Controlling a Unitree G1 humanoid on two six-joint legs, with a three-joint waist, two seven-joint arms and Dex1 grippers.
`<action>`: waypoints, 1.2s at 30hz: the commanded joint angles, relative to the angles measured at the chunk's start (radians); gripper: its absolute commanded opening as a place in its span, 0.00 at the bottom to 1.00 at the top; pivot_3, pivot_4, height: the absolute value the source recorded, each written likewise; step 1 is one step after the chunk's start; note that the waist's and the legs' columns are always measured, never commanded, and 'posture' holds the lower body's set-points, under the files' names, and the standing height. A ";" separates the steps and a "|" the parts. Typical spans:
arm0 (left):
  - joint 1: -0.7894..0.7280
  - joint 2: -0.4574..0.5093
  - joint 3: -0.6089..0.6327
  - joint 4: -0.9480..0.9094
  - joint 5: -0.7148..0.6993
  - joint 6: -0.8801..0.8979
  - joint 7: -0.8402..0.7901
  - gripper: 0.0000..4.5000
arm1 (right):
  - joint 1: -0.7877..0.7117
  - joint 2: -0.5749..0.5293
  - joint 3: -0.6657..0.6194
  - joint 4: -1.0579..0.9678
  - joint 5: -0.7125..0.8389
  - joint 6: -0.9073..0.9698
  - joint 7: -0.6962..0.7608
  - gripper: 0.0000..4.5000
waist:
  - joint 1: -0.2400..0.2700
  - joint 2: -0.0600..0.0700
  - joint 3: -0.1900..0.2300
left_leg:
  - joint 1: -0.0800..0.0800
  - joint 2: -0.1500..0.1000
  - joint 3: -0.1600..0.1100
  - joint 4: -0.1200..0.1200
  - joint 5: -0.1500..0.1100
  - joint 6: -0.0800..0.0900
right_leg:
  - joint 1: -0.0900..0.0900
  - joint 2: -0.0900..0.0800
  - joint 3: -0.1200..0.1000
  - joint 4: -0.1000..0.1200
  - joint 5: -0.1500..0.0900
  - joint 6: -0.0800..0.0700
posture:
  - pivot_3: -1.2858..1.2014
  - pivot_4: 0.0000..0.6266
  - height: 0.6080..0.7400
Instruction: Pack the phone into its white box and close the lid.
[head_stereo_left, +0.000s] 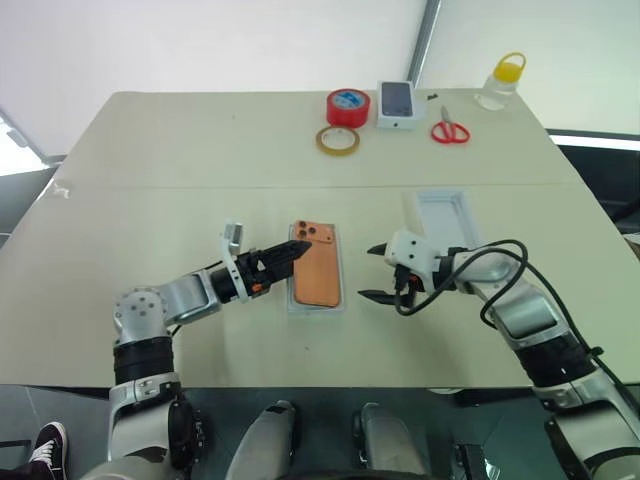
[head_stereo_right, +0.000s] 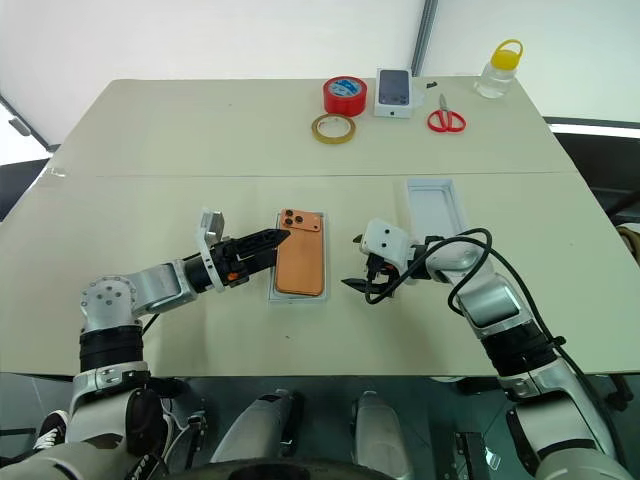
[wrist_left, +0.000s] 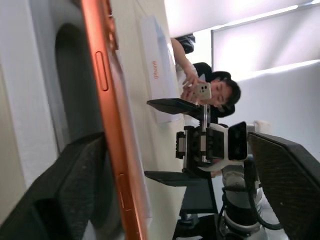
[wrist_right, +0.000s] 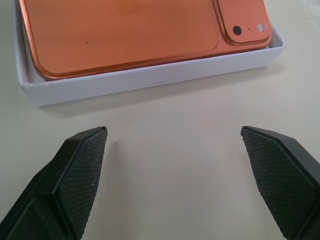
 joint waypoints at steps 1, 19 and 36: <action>-0.002 0.029 -0.007 -0.057 -0.010 0.006 -0.024 0.99 | -0.031 0.008 -0.018 0.006 -0.003 -0.023 -0.008 1.00 | -0.002 0.000 0.000 | 0.000 0.000 0.000 0.000 0.000 0.000 | 0.000 0.000 0.000 0.000 0.000 0.000 | 0.52 0.24 1.00; 0.049 0.246 -0.206 -0.185 0.417 -0.337 -0.012 0.52 | -0.112 0.086 0.021 0.137 -0.096 -0.112 -0.081 0.51 | -0.001 0.001 0.000 | 0.001 0.000 0.001 -0.002 0.000 0.000 | 0.000 0.000 0.001 0.000 0.000 0.000 | 0.52 0.24 1.00; -0.072 0.032 -0.562 -0.088 0.664 -0.417 -0.176 0.01 | -0.109 0.086 0.033 0.142 -0.138 -0.139 -0.055 0.00 | 0.006 0.001 0.000 | 0.001 -0.001 0.000 -0.001 0.000 0.000 | 0.001 -0.001 -0.001 -0.001 0.000 0.000 | 0.52 0.24 1.00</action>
